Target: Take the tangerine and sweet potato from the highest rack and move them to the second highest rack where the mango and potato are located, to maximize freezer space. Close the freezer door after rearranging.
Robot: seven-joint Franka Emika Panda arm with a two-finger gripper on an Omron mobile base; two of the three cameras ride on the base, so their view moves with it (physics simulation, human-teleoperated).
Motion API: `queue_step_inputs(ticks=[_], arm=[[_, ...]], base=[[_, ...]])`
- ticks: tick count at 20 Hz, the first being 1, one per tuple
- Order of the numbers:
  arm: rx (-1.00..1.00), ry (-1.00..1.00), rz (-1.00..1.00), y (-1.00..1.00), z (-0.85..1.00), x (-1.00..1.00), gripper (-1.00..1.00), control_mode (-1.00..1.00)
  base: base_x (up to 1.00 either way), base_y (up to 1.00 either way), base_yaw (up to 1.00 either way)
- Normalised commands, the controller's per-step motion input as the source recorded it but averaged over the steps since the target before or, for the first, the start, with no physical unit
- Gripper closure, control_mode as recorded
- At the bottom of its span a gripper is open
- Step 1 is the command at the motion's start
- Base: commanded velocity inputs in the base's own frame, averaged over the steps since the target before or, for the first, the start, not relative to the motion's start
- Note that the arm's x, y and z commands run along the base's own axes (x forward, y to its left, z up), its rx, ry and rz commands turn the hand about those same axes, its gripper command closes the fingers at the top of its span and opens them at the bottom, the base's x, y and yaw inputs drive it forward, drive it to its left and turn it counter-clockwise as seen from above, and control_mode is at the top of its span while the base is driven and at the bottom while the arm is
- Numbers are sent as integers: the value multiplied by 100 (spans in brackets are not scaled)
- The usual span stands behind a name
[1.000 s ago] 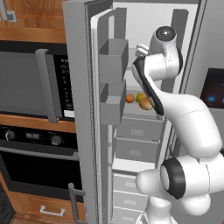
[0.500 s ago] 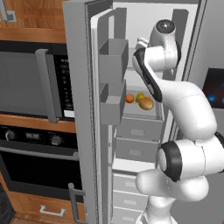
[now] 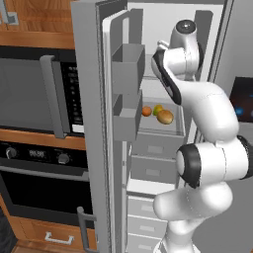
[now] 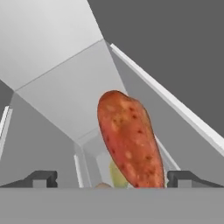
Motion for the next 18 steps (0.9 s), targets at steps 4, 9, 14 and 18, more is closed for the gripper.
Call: queue_step_inputs(ticks=[4,9,14,18], arm=[[0,21,0,-19,-11,40,-100,-100],[0,15,0,-20,-6,40,-100,-100],[0,0,0,-23,-16,26,-100,-100],[0,0,0,-21,-42,1,-100,-100]], base=[[0,0,0],[0,0,0],[0,0,0],[0,0,0]])
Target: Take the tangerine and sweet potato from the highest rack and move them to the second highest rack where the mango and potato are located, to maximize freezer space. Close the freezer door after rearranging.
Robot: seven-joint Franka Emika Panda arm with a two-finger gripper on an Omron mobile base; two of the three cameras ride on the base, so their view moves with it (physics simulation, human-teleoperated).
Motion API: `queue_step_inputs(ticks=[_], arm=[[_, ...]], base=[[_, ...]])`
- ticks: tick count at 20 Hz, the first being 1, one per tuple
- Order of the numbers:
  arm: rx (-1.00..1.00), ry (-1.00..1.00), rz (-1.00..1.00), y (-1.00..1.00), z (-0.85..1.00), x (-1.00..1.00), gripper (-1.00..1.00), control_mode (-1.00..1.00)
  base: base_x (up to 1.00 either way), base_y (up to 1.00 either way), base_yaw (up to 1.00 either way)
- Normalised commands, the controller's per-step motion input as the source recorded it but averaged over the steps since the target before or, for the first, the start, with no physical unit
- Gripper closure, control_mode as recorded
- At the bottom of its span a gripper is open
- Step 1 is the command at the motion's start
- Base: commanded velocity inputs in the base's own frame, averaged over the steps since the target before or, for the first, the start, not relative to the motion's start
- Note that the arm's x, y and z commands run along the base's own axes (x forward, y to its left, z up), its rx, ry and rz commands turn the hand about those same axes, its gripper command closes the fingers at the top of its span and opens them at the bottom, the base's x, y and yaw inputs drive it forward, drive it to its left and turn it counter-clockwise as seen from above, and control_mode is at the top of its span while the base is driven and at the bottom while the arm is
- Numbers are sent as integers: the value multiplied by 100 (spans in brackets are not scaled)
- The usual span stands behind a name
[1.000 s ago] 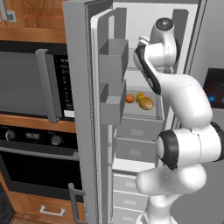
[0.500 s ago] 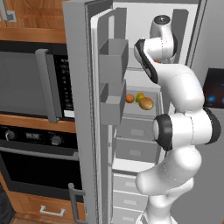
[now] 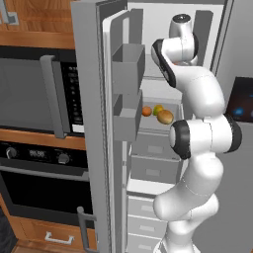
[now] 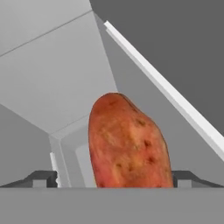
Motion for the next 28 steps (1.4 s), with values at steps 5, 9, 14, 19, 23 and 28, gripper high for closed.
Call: queue_step_inputs(ticks=[5,9,14,19,23,28], arm=[[0,-2,0,-18,-48,0,100,-100],[0,-10,0,-3,-44,0,100,-100],[-2,-19,8,16,-41,-30,100,-100],[0,-7,9,38,-8,-83,100,-100],[0,0,9,36,-1,-99,100,-100],[0,0,13,31,-7,-100,100,-100]], base=[[0,0,0],[0,0,0],[0,0,0],[0,0,0],[0,0,0],[0,0,0]])
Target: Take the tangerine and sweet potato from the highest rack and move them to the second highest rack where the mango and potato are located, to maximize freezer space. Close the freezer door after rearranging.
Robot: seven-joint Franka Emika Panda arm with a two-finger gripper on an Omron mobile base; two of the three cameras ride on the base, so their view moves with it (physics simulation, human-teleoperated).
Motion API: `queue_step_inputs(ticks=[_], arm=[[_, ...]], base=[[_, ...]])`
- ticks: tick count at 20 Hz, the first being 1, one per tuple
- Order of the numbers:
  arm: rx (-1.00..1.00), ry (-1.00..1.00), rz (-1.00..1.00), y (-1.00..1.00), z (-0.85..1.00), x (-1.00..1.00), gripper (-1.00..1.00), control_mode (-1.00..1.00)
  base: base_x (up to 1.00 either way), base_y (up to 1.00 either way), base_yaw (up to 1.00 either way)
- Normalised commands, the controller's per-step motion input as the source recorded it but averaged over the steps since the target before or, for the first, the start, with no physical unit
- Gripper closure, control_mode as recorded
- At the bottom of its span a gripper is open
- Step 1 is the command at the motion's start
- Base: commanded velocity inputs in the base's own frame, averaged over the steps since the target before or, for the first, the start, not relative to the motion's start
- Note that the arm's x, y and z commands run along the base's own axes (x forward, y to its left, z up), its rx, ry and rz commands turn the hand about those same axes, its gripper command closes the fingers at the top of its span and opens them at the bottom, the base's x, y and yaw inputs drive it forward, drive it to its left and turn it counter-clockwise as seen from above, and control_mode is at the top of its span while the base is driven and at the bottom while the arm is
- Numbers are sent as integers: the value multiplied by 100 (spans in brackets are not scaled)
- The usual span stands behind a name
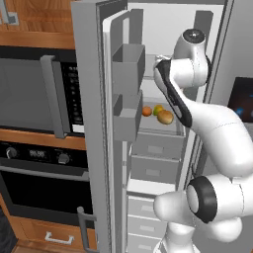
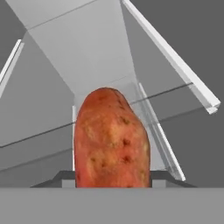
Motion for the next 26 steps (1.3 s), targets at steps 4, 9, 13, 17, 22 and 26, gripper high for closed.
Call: queue_step_inputs(ticks=[4,9,13,17,22,26], arm=[[-1,0,15,25,-32,-98,100,-100],[-18,0,16,22,-73,-46,100,-100],[-14,11,2,6,-72,16,100,-100],[0,8,0,-7,-40,72,100,-100],[0,7,0,-17,-22,92,100,-100],[0,3,0,-23,-24,96,100,-100]], base=[[0,0,0],[0,0,0],[0,0,0],[0,0,0],[0,0,0],[0,0,0]])
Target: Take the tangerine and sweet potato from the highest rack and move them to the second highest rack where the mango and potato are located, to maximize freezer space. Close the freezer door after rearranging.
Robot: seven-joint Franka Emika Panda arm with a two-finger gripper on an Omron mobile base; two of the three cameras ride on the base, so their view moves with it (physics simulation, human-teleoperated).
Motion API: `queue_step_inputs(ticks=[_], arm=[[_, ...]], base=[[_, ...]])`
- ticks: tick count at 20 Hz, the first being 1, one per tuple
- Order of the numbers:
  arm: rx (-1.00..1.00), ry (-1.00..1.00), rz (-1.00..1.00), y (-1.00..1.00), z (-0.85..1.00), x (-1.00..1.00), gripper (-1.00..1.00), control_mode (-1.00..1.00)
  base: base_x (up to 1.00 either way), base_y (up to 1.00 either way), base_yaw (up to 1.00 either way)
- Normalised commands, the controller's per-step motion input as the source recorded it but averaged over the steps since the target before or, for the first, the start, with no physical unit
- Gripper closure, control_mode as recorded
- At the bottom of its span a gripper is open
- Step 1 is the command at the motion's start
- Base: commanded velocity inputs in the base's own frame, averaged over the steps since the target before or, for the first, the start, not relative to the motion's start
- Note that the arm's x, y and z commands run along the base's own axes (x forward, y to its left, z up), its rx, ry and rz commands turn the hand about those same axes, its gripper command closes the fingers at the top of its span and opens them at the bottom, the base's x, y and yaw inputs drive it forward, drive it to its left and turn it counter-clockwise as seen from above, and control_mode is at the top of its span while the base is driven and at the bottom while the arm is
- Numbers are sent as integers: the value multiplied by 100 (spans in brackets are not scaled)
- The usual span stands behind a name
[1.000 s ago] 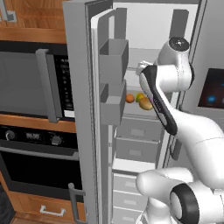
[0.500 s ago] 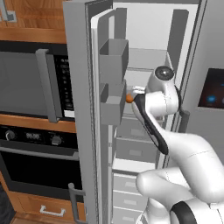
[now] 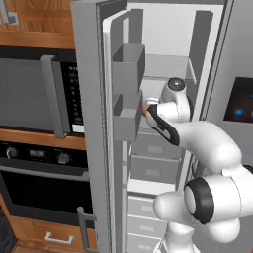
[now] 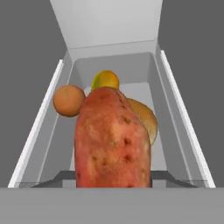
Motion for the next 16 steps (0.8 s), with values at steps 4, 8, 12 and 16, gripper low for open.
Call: queue_step_inputs(ticks=[4,8,12,16], arm=[[0,0,0,-3,-37,83,100,-100],[0,0,0,0,-43,67,100,-100],[0,0,0,-8,-31,74,100,-100],[0,0,1,-10,-33,60,100,-100]], base=[[0,0,0],[0,0,0],[0,0,0],[0,0,0]])
